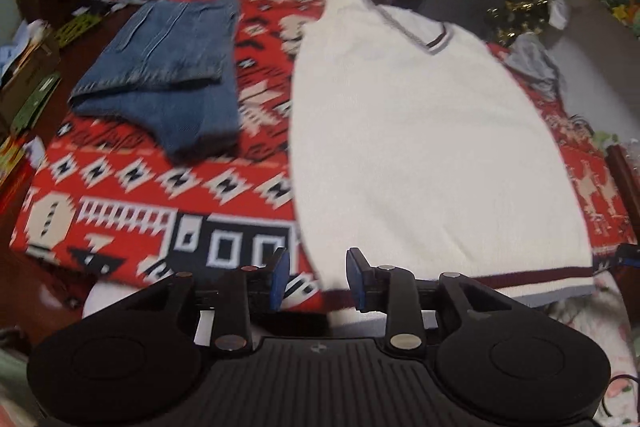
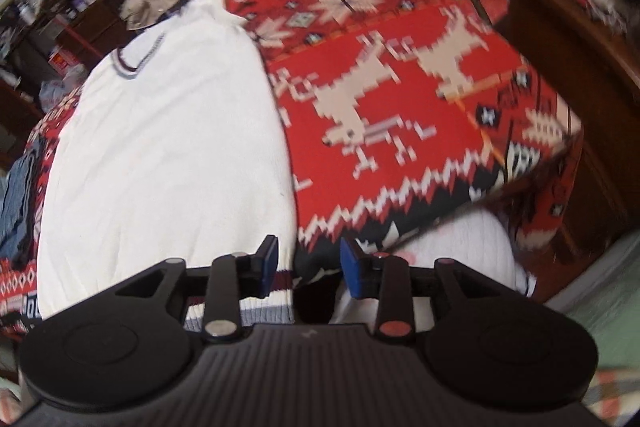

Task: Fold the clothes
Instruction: 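Open both tools and release the hem, raising them above the sweater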

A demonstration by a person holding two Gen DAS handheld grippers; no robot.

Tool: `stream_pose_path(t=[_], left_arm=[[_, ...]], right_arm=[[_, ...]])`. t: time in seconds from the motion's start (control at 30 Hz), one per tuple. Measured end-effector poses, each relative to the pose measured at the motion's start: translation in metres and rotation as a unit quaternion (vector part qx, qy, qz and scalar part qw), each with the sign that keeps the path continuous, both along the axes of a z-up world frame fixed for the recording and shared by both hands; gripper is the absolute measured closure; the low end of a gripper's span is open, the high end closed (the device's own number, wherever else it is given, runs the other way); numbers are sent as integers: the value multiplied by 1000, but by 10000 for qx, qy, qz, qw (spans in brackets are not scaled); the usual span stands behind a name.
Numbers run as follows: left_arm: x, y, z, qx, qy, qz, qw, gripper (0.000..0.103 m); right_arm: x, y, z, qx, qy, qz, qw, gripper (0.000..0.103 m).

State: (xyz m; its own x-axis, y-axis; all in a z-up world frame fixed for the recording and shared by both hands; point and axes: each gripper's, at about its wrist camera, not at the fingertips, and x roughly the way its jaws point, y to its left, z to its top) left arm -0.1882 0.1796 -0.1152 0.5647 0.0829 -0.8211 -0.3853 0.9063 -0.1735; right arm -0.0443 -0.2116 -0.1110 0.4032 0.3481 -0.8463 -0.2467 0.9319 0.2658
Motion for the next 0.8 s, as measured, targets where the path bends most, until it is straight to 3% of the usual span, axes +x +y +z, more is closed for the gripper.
stream_pose_path(t=[0.1, 0.13, 0.17, 0.27, 0.4, 0.47, 0.57, 0.7, 0.8], left_arm=[[5, -5, 6, 64, -216, -27, 9997, 64], [6, -6, 8, 100, -319, -19, 9994, 50], [8, -7, 10, 165, -429, 1, 9989, 36], [15, -8, 17, 598, -755, 85, 9953, 27], [27, 2, 17, 352, -1099, 14, 9933, 26], [32, 5, 17, 166, -1370, -81, 9904, 21], [45, 7, 18, 180, -1701, -203, 9850, 11], [68, 2, 12, 661, -1765, -490, 9809, 10], [84, 1, 4, 478, -1816, -726, 9795, 9]], right_arm=[[-1, 11, 7, -145, -180, 232, 9995, 65], [-1, 14, 9, -196, -255, 268, 9991, 63], [-1, 17, 11, -221, -359, 299, 9987, 54], [-5, 27, 23, -351, -927, 384, 9943, 15], [-11, 43, 39, -551, -1830, 702, 9791, 1], [-8, 51, 43, -507, -1907, 857, 9766, 1], [-3, 62, 46, -373, -1947, 1063, 9744, 1], [-3, 81, 40, -267, -2401, 1536, 9582, 1], [-1, 97, 30, -202, -2608, 1818, 9479, 1]])
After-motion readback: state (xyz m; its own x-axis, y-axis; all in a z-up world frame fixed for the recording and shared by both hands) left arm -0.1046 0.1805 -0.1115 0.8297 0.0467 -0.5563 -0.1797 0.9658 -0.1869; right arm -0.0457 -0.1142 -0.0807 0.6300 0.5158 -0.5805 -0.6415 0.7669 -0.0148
